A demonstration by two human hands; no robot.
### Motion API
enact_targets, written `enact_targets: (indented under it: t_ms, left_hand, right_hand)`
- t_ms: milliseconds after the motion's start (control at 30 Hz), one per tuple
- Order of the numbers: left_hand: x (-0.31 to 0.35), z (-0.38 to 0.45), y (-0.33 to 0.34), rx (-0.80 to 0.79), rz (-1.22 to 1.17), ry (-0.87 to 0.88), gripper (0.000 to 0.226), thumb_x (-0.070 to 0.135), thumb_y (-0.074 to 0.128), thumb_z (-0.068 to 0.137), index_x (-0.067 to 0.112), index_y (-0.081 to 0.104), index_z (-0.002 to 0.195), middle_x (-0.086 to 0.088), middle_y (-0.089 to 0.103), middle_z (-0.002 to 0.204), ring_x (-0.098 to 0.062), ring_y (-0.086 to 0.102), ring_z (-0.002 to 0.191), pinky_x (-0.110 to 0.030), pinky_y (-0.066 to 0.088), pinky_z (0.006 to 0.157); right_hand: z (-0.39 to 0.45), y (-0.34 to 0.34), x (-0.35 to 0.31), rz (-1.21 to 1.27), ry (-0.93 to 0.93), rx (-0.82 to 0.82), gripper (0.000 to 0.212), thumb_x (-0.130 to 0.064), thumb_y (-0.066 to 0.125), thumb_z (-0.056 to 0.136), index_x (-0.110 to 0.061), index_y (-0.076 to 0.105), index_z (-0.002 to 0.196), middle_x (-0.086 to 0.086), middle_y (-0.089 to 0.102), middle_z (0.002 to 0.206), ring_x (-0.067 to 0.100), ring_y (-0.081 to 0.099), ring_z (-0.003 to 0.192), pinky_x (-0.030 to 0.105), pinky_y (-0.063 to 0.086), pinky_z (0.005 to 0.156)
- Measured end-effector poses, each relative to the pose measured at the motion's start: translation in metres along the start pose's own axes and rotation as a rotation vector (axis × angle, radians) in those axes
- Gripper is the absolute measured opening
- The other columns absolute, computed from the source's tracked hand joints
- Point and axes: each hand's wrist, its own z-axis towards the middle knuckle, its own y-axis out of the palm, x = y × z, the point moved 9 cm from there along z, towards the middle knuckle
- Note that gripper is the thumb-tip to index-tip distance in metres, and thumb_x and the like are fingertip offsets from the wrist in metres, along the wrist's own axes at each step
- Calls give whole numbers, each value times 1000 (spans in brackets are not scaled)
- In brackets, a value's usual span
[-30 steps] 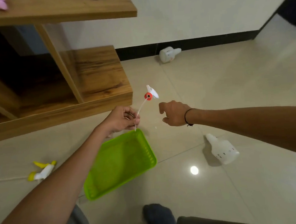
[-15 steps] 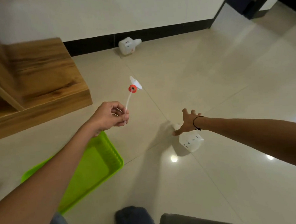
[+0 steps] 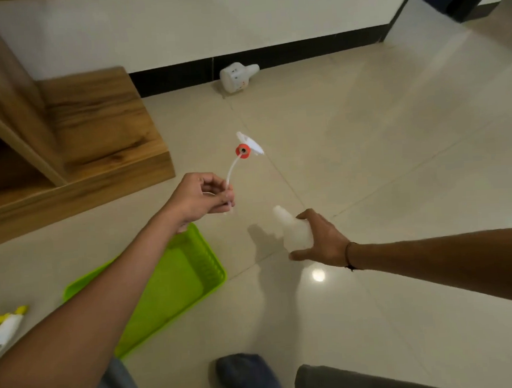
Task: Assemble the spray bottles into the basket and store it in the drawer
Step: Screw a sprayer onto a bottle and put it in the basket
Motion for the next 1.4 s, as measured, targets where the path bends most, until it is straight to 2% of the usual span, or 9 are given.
enact_targets:
  t_ms: [167,367,567,733,833,967,1067,1233,1400]
  left_hand:
    - [10,-13,-33,88,-210,33,10,-7,73,92,1,70,94,-12,79,77,-17,80,73,-22,65,67]
    - [13,-30,-64,114,-273,91,13,-7,72,92,4,66,89,-13,80,80,-21,81,80,-24,66,71]
    - [8,-46,-86,137,-263,112,12,-9,72,92,-3,63,97,-16,80,82,-23,81,81,-28,67,74]
    - [1,-59,-105,183,-200,103,11,-6,79,87,-2,70,92,-20,79,86,-25,79,81,-30,67,78]
    - [2,-66,-113,215,-108,113,14,-4,85,82,5,74,85,-11,79,89,-21,75,85,-30,66,82]
    - [0,-74,-112,167,-157,54,8,1,81,89,2,75,94,-10,77,122,-23,76,104,-43,68,83]
    - [13,-84,-114,66,-125,88,20,8,77,95,20,71,80,-12,79,123,-29,75,117,-47,67,82]
    - [22,-99,-124,17,10,128,14,12,76,97,14,67,87,-11,81,116,-27,77,114,-40,68,76]
    - [14,-103,-126,57,118,145,15,10,85,89,9,72,98,-4,79,111,-24,77,106,-40,68,69]
  right_hand:
    - [-23,15,-57,51,-300,-27,92,-57,91,64,-42,38,137,-20,49,132,-5,52,115,15,46,82]
    - [-3,36,-105,72,-400,3,97,-53,93,66,-31,36,141,-15,50,136,7,54,114,15,46,88]
    - [14,49,-147,119,-489,14,97,-47,94,67,-28,36,142,-16,48,137,-6,47,109,-2,39,85]
    - [18,65,-171,134,-540,-8,101,-48,95,66,-30,34,143,-16,46,139,-17,46,119,0,42,86]
    - [20,68,-183,189,-542,5,102,-45,96,65,-32,31,143,-16,46,136,-10,49,121,4,45,86]
    - [18,75,-202,248,-577,16,99,-44,97,66,-37,29,138,-12,49,135,4,57,118,20,53,92]
    - [13,84,-220,274,-603,18,98,-49,94,69,-33,28,140,-7,49,137,13,58,119,27,56,93]
    - [9,98,-247,298,-628,-34,89,-55,90,72,-39,27,133,-25,46,128,-9,54,115,7,50,82]
    - [11,113,-256,308,-599,-106,87,-54,91,73,-40,27,130,-22,53,126,-4,60,112,9,53,80]
